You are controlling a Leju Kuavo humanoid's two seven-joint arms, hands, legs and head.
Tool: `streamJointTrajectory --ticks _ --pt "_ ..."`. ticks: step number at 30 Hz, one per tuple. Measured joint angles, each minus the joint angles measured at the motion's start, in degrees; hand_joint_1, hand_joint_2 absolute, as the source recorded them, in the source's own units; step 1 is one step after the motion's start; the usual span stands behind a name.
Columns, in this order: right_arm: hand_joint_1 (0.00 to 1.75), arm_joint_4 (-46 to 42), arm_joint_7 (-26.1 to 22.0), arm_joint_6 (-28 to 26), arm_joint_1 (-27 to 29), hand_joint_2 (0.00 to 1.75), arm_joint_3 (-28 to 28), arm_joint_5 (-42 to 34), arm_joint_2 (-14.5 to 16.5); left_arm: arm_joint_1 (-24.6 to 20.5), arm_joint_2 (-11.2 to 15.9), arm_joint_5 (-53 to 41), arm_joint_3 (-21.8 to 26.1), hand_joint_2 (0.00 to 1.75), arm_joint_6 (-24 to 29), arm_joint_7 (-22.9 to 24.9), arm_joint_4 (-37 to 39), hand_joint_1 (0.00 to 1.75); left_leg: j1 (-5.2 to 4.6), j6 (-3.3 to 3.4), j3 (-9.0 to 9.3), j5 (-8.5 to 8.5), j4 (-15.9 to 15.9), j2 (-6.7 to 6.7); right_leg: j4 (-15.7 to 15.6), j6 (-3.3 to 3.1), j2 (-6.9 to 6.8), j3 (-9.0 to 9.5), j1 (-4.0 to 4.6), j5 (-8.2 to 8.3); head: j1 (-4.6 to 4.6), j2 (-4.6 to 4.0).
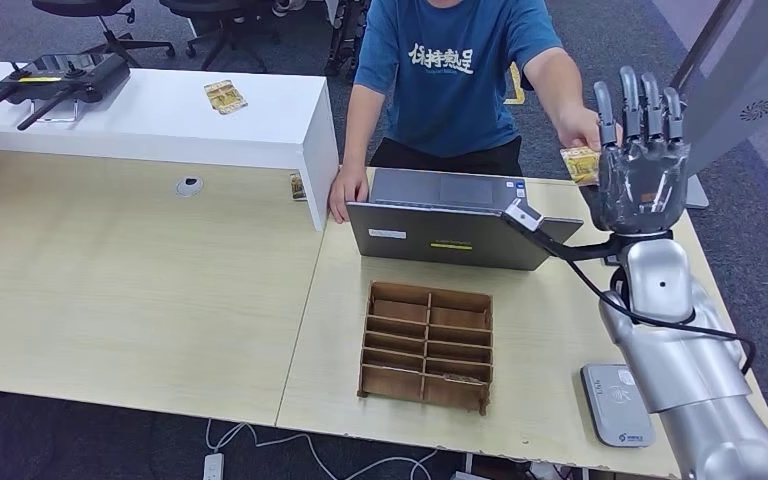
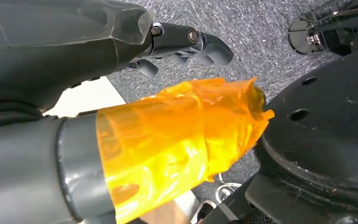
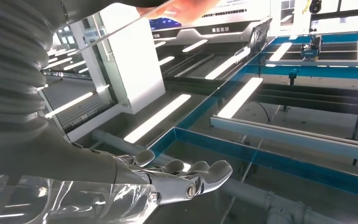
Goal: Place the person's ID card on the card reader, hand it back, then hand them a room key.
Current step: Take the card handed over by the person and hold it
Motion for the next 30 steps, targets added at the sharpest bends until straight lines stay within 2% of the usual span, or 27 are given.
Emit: streamJointTrajectory --ticks 9,16,17,21,30 --pt "0.00 -6.4 -3.0 -1.5 6.2 1.75 -3.3 -6.2 -3.2 0.4 -1.0 0.4 0.2 0.00 0.6 0.0 0.0 0.00 -0.01 0.02 -0.03 -0.03 0.0 -0.02 0.0 0.01 -0.03 0.00 0.00 -0.01 0.00 0.00" --pt "0.00 -9.3 -3.6 -1.6 8.7 1.75 -5.1 -7.0 -4.7 0.5 -1.1 0.4 0.6 0.00 0.7 0.0 0.0 0.00 0.00 0.02 -0.01 -0.03 0.0 0.00 0.0 0.00 0.00 0.00 -0.01 0.00 -0.01 0.00" --pt "0.04 -9.6 -3.8 -1.6 8.8 1.75 -5.2 -7.1 -4.7 0.5 -1.2 0.4 0.6 0.00 0.7 0.0 0.0 0.00 0.01 0.01 -0.01 -0.03 0.0 0.00 0.0 0.00 0.00 0.00 -0.01 0.00 -0.01 0.00" --pt "1.71 -10.3 -4.8 -1.4 9.4 1.75 -5.7 -7.9 -4.8 0.5 -1.3 0.4 1.1 0.00 0.7 0.0 0.0 0.00 0.01 0.01 -0.01 -0.03 0.0 0.00 0.0 0.00 0.00 0.00 0.00 0.00 -0.01 0.00" --pt "1.75 -11.1 -5.5 -1.4 10.2 1.75 -6.0 -8.5 -4.8 0.5 -1.4 0.4 1.6 0.00 0.7 0.0 0.0 0.00 0.00 0.02 -0.03 -0.03 0.0 0.00 0.0 0.01 0.00 0.00 0.00 0.00 0.01 0.00"
